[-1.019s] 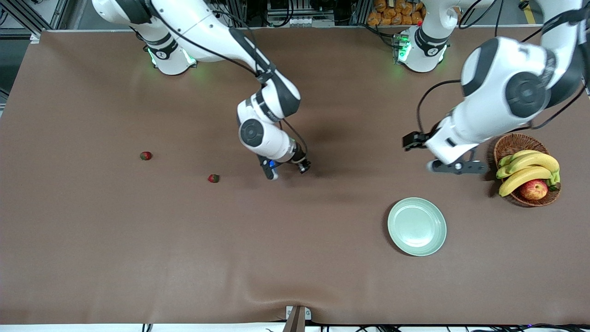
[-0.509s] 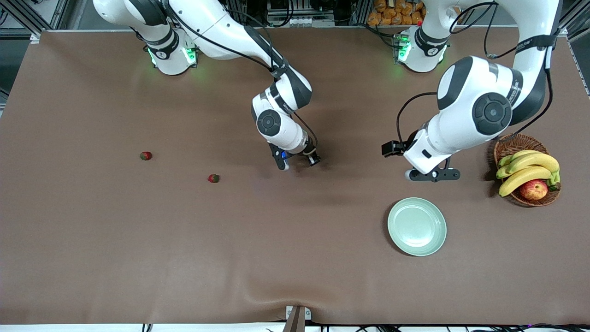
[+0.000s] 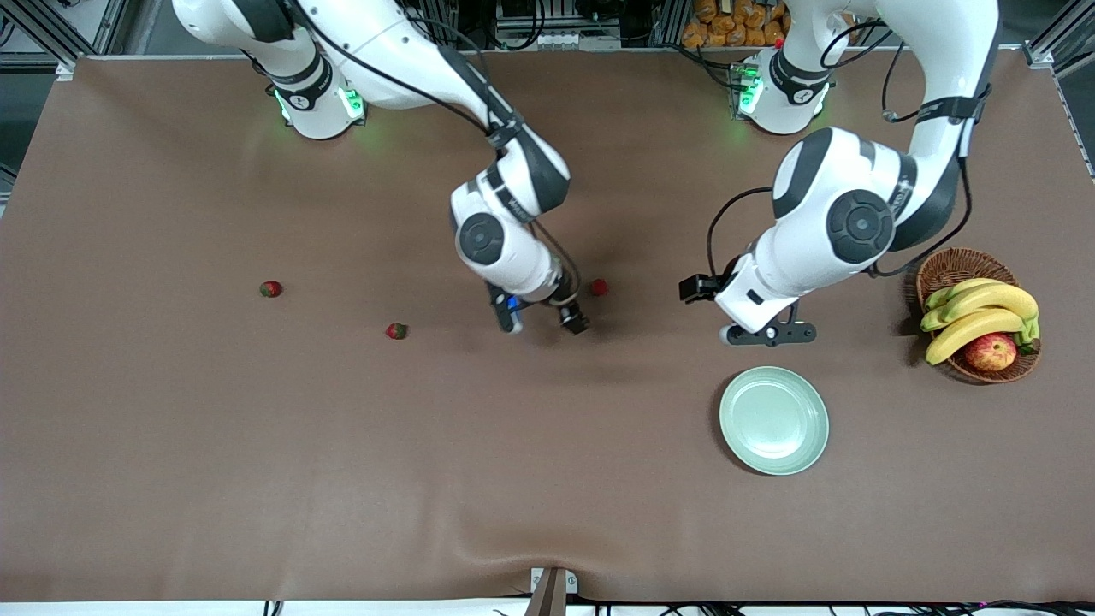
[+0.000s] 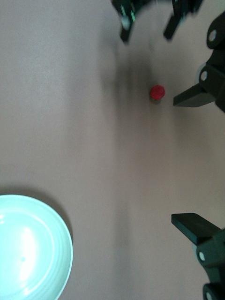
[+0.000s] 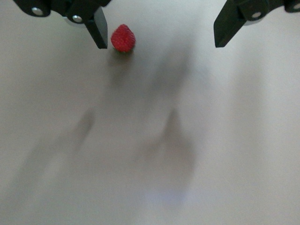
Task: Collect all strawberries into plate
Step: 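Grasp the strawberry with the left gripper while the right gripper grasps another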
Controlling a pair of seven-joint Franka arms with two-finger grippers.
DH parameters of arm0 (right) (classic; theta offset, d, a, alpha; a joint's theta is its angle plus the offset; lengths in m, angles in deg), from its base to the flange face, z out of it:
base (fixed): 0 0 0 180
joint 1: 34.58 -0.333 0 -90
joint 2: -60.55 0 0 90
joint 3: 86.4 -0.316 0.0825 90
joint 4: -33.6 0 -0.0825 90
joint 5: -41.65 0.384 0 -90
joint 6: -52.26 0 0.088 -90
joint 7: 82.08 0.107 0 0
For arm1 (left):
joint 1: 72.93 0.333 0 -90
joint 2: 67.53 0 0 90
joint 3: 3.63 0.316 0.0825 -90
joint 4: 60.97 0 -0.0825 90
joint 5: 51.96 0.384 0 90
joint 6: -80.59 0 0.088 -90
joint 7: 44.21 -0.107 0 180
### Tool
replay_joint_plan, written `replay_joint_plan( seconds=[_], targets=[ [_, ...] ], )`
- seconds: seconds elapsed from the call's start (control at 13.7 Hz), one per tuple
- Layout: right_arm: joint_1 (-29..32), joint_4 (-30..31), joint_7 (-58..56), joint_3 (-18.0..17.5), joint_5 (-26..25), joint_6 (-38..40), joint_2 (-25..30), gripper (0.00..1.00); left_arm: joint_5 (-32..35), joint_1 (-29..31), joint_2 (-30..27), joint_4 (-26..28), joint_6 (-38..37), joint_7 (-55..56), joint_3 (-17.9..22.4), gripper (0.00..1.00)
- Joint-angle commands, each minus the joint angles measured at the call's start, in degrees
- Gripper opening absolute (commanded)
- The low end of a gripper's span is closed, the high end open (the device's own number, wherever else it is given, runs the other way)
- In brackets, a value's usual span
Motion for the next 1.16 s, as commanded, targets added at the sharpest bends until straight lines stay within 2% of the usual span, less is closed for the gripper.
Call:
replay_joint_plan(
  seconds=[0.0, 0.22, 0.51, 0.73, 0.87, 1.09],
  targets=[
    [0.76, -2.29, -2.65, 4.79, -2.54, 8.37, 2.56, 1.00, -1.05, -1.68, -0.48, 5.36, 7.04, 2.69, -1.63, 1.00],
    [3.39, -2.29, -11.26, 8.05, -2.54, 13.83, 5.28, 1.00, 0.18, -7.55, 2.68, 5.20, 10.92, 4.10, -1.73, 1.00],
    [9.63, -2.20, -20.39, 8.41, -2.72, 21.83, 9.06, 1.00, 0.97, -14.77, 6.37, 5.38, 15.41, 7.68, -1.38, 1.00],
    [14.46, -1.85, -32.42, 9.28, -4.38, 28.60, 10.73, 1.00, 11.41, -17.16, 10.50, 5.55, 18.66, 14.19, -1.82, 1.00],
    [15.35, -0.54, -37.36, 10.86, -7.09, 30.02, 11.26, 1.00, 12.84, -19.52, 12.61, 5.64, 21.82, 17.44, -1.64, 1.00],
    [16.06, 3.40, -47.55, 12.10, -10.27, 28.63, 11.26, 1.00, 13.54, -19.97, 13.24, 5.90, 22.80, 19.30, -1.47, 1.00]
  ],
)
